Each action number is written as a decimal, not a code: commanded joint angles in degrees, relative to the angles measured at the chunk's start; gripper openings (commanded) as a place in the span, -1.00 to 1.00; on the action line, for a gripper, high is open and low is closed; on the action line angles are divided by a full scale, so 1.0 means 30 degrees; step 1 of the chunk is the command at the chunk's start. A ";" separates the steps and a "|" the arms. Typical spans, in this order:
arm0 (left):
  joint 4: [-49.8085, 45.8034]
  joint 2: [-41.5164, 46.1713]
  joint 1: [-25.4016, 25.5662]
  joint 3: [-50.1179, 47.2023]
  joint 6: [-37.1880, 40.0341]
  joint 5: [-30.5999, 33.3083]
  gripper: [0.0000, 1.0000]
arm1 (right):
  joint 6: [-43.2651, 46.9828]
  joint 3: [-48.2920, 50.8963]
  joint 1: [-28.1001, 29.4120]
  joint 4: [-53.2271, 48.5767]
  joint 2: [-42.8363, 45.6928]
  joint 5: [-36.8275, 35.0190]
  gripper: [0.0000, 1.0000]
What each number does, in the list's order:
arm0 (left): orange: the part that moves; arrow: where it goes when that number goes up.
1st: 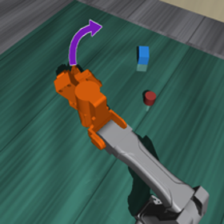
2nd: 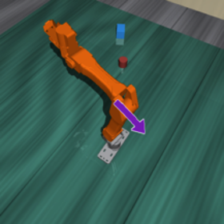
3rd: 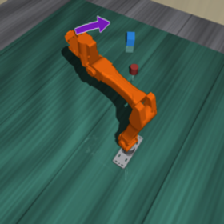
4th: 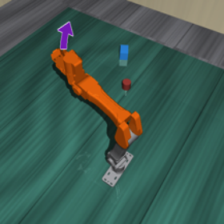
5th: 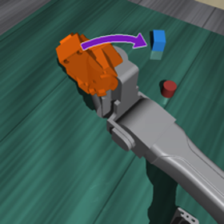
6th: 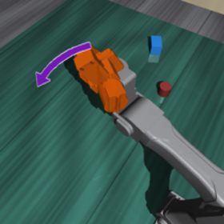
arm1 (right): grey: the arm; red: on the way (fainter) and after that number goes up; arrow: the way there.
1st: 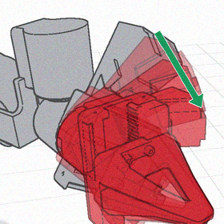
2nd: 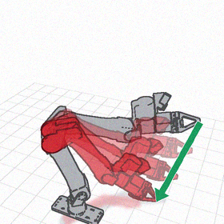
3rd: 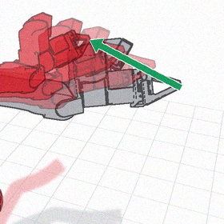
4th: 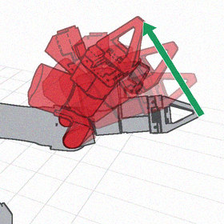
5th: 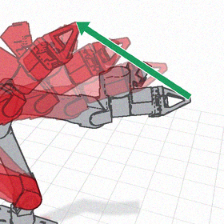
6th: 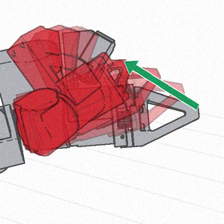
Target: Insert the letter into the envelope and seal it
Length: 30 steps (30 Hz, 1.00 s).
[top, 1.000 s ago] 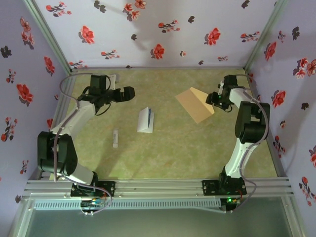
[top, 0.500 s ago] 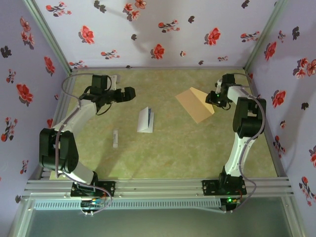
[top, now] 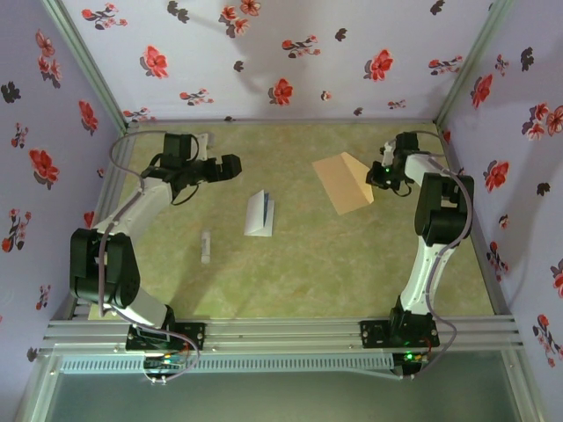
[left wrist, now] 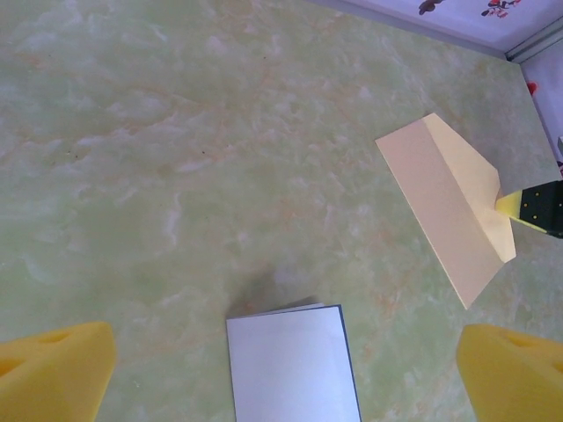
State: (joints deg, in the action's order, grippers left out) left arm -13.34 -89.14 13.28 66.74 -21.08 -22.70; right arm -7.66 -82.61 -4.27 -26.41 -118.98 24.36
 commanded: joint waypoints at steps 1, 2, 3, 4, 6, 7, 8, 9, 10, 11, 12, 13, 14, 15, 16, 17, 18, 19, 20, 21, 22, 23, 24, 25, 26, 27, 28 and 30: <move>0.0550 0.0528 0.0118 -0.0395 -0.0239 -0.0109 0.99 | -0.0218 0.0799 0.0047 0.0580 0.1074 0.0979 -0.87; 0.0575 0.0576 0.0137 -0.0446 -0.0259 -0.0100 0.99 | -0.0308 0.0947 0.0068 0.0628 0.1250 0.1148 -0.89; 0.0581 0.0613 0.0137 -0.0497 -0.0312 -0.0092 0.99 | -0.0414 0.1211 0.0111 0.0789 0.1469 0.1216 -0.90; 0.0610 0.0651 0.0123 -0.0530 -0.0348 -0.0095 0.99 | -0.0488 0.1472 0.0184 0.0933 0.1739 0.1173 -0.92; 0.0683 0.0796 0.0124 -0.0676 -0.0383 -0.0094 0.99 | -0.0551 0.2052 0.0464 0.1136 0.2384 0.1068 -0.95; 0.0697 0.0880 0.0138 -0.0753 -0.0400 -0.0109 0.99 | -0.0595 0.2249 0.0583 0.1179 0.2646 0.1003 -0.96; 0.0727 0.0972 0.0118 -0.0841 -0.0426 -0.0109 0.99 | -0.0729 0.2548 0.0757 0.1322 0.2995 0.0907 -0.98; 0.0749 0.1079 0.0141 -0.0929 -0.0411 -0.0091 0.99 | -0.0946 0.2942 0.0937 0.1600 0.3363 0.0858 -0.99; 0.0756 0.1145 0.0124 -0.0997 -0.0414 -0.0080 0.99 | -0.1192 0.3279 0.1110 0.1816 0.3679 0.0797 -1.00; 0.0784 0.1231 0.0118 -0.1079 -0.0465 -0.0079 0.99 | -0.1618 0.3710 0.1285 0.2138 0.4119 0.0464 -1.00; 0.0814 0.1350 0.0140 -0.1176 -0.0515 -0.0063 0.99 | -0.2271 0.4311 0.1458 0.2758 0.4581 0.0088 -1.00; 0.0886 0.1424 0.0121 -0.1287 -0.0559 -0.0079 1.00 | -0.2890 0.4908 0.1602 0.3452 0.4965 0.0090 -1.00; 0.0984 0.1540 0.0144 -0.1432 -0.0659 -0.0076 0.99 | -0.3684 0.5557 0.1776 0.4218 0.5363 0.0079 -1.00; 0.1089 0.1638 0.0123 -0.1568 -0.0706 -0.0070 0.99 | -0.4339 0.6159 0.2061 0.4804 0.5769 -0.0222 -1.00; 0.1130 0.1741 0.0135 -0.1664 -0.0787 -0.0078 0.99 | -0.4893 0.6649 0.2295 0.5252 0.6086 -0.0540 -1.00; 0.1166 0.1838 0.0141 -0.1760 -0.0839 -0.0073 0.99 | -0.5542 0.7242 0.2544 0.5890 0.6468 -0.0814 -1.00; 0.1207 0.1947 0.0136 -0.1882 -0.0897 -0.0101 0.99 | -0.6241 0.7894 0.2818 0.6555 0.6794 -0.0994 -1.00; 0.1218 0.2046 0.0132 -0.1936 -0.0927 -0.0105 1.00 | -0.6706 0.8356 0.3034 0.7039 0.7090 -0.1129 -1.00; 0.1226 0.2163 0.0136 -0.2027 -0.0957 -0.0109 0.99 | -0.7195 0.8862 0.3333 0.7500 0.7401 -0.1394 -1.00; 0.1225 0.2301 0.0118 -0.2129 -0.0971 -0.0108 0.99 | -0.7552 0.9362 0.3633 0.8039 0.7713 -0.1623 -1.00; 0.1225 0.2428 0.0129 -0.2208 -0.0993 -0.0085 0.99 | -0.7779 0.9777 0.3891 0.8358 0.7939 -0.1752 -1.00; 0.1225 0.2565 0.0127 -0.2331 -0.1000 -0.0101 0.99 | -0.8020 1.0226 0.4122 0.8579 0.8244 -0.2056 -1.00; 0.1225 0.2692 0.0115 -0.2427 -0.1000 -0.0069 0.99 | -0.8246 1.0630 0.4384 0.8858 0.8508 -0.2274 -1.00; 0.1200 0.2808 0.0132 -0.2535 -0.1000 -0.0079 0.99 | -0.8439 1.0986 0.4591 0.9091 0.8743 -0.2429 -1.00; 0.1197 0.2917 0.0134 -0.2635 -0.1026 -0.0066 0.99 | -0.8667 1.1337 0.4826 0.9325 0.9000 -0.2640 -1.00; 0.1215 0.3013 0.0115 -0.2743 -0.1057 -0.0076 0.99 | -0.8833 1.1690 0.5038 0.9522 0.9204 -0.2810 -1.00; 0.1168 0.3103 0.0142 -0.2849 -0.1115 -0.0080 0.99 | -0.8942 1.1949 0.5195 0.9644 0.9384 -0.2856 -1.00; 0.1220 0.3270 0.0130 -0.3061 -0.1219 -0.0103 0.99 | -0.9126 1.2440 0.5508 0.9800 0.9635 -0.2952 -1.00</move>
State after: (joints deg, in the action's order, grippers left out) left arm -10.92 -81.17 13.28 58.83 -23.79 -22.70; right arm -32.10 -46.94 11.33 -0.47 -92.03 18.02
